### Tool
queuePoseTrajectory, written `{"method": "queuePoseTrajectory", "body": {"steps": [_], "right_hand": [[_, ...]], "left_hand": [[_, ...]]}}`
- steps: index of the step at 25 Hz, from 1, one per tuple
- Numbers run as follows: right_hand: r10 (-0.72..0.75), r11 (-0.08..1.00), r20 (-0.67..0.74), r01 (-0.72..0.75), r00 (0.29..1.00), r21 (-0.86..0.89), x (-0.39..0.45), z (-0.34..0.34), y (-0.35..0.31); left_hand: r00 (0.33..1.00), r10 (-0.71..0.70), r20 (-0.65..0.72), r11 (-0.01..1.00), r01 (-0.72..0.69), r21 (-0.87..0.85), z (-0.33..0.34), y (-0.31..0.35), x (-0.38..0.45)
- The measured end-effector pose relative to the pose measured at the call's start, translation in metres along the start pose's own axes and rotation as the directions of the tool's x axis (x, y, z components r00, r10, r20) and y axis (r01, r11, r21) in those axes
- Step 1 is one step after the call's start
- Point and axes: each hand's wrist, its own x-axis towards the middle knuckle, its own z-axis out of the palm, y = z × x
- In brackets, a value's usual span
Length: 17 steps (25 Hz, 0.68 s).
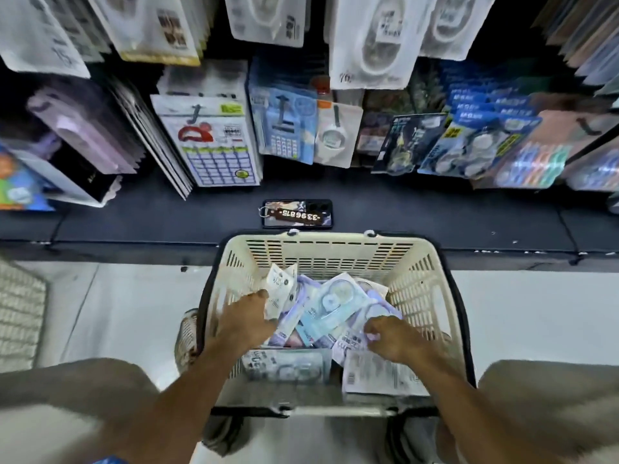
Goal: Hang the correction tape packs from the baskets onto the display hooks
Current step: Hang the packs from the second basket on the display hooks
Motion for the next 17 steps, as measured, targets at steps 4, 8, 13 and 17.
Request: {"method": "queuePoseTrajectory", "body": {"steps": [4, 8, 13, 17], "right_hand": [[0.047, 0.998, -0.054, -0.044, 0.997, 0.04, 0.015, 0.004, -0.007], [-0.059, 0.997, -0.099, 0.065, 0.993, 0.051, 0.015, 0.008, -0.03], [-0.048, 0.936, -0.211, 0.117, 0.976, 0.331, 0.025, -0.018, -0.056], [-0.106, 0.731, -0.274, 0.262, 0.956, 0.63, 0.016, -0.055, -0.077]], "left_hand": [[0.993, -0.069, -0.094, 0.972, 0.046, -0.23, 0.039, 0.021, 0.032], [0.927, -0.14, -0.348, 0.967, 0.053, -0.249, 0.049, 0.039, 0.05], [0.902, -0.148, -0.406, 0.948, 0.012, -0.319, 0.011, 0.029, 0.038], [0.956, -0.055, -0.287, 0.758, -0.147, -0.635, -0.041, 0.032, 0.016]]}}
